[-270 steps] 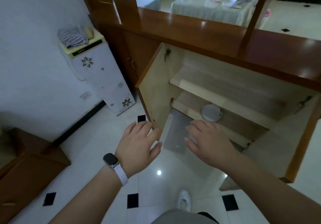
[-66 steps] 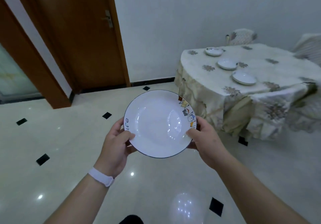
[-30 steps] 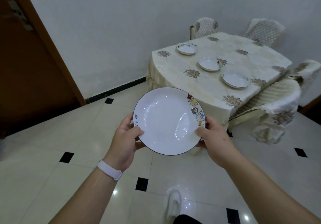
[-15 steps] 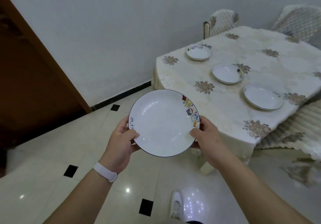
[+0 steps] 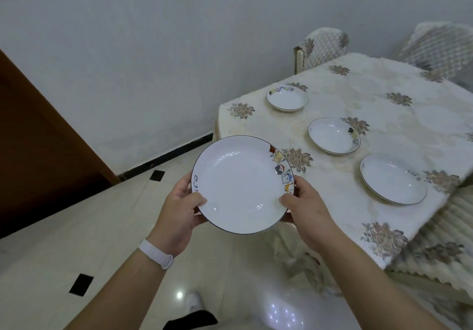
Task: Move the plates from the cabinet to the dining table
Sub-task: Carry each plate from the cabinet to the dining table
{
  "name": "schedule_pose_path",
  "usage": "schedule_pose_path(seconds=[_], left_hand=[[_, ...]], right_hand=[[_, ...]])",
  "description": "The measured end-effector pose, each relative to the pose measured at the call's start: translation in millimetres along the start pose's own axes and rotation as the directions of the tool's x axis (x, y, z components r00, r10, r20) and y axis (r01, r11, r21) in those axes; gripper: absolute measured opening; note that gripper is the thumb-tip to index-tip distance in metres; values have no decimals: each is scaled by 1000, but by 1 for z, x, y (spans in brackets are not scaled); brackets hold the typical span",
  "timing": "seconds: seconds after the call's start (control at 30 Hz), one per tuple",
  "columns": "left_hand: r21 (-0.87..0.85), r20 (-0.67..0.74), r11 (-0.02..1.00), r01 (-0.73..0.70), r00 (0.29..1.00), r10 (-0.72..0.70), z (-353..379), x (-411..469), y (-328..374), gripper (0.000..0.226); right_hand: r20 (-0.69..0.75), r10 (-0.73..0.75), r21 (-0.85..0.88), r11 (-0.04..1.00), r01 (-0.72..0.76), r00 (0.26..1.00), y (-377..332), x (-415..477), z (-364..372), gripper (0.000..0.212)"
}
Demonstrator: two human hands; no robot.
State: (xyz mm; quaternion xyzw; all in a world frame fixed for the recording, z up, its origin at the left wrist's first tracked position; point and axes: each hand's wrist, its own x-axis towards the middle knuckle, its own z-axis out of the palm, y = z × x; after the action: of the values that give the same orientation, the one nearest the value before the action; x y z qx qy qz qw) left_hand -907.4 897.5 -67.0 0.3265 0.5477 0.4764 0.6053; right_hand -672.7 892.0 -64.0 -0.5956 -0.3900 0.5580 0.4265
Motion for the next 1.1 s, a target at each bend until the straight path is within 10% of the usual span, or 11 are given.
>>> schedule_pose_path(seconds=[1.1], left_hand=[[164,426,982,92,891,-155,-56,358,117,57]], right_hand=[[-454,77,82,996,-44,888,-67,241,150,46]])
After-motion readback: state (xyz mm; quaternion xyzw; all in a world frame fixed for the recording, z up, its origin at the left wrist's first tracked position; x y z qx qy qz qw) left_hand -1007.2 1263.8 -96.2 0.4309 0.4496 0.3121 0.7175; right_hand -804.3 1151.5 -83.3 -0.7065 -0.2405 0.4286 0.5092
